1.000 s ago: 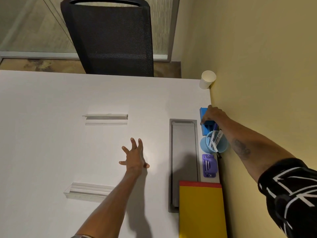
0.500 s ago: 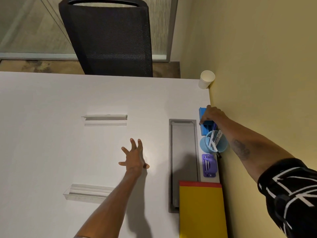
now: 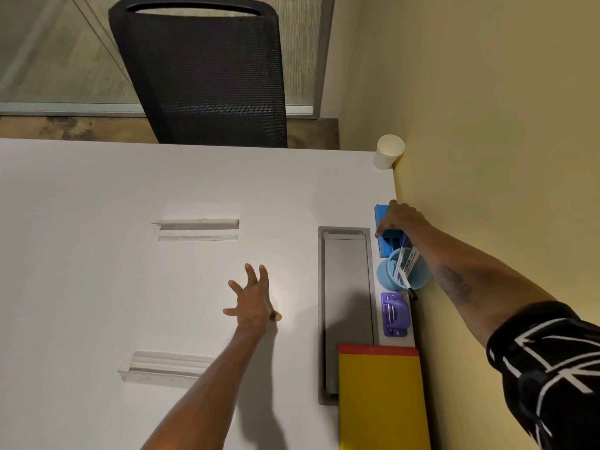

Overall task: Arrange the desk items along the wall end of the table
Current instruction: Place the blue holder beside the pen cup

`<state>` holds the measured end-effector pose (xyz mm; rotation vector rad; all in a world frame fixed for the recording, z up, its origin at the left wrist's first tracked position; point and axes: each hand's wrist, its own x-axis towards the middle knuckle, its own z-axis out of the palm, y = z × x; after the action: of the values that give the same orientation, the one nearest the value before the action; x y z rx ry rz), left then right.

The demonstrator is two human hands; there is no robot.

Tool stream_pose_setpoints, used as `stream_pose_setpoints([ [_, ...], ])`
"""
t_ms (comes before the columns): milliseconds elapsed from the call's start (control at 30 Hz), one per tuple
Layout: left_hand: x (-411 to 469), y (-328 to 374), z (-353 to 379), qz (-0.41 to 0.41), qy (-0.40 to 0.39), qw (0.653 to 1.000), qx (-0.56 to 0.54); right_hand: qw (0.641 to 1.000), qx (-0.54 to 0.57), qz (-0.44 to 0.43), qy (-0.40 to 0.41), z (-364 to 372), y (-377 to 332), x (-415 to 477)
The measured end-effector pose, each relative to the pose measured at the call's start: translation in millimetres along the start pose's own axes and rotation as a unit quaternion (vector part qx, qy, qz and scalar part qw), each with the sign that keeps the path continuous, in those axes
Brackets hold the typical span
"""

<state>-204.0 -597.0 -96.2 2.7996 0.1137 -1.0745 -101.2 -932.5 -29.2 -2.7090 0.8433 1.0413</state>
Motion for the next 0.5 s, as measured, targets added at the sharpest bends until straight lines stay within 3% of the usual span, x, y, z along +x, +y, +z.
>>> stream_pose_setpoints([
  [100,-2.6,0.9,-2.7,-0.003,-0.001,1.000,0.002,0.999,-0.022,0.008,0.023,-5.8,2.7,1.8],
  [200,-4.6,1.7,-3.9,0.000,-0.001,1.000,-0.003,0.993,-0.022,-0.009,0.113,-20.1,-1.2,7.0],
  [333,-6.7,3.2,-5.4,-0.002,-0.003,1.000,-0.012,0.970,0.061,-0.032,0.233,-36.0,-19.2,15.1],
  [500,-6.8,5.2,-10.0,-0.004,-0.010,1.000,-0.006,0.953,0.117,-0.045,0.276,-44.3,-30.0,28.7],
])
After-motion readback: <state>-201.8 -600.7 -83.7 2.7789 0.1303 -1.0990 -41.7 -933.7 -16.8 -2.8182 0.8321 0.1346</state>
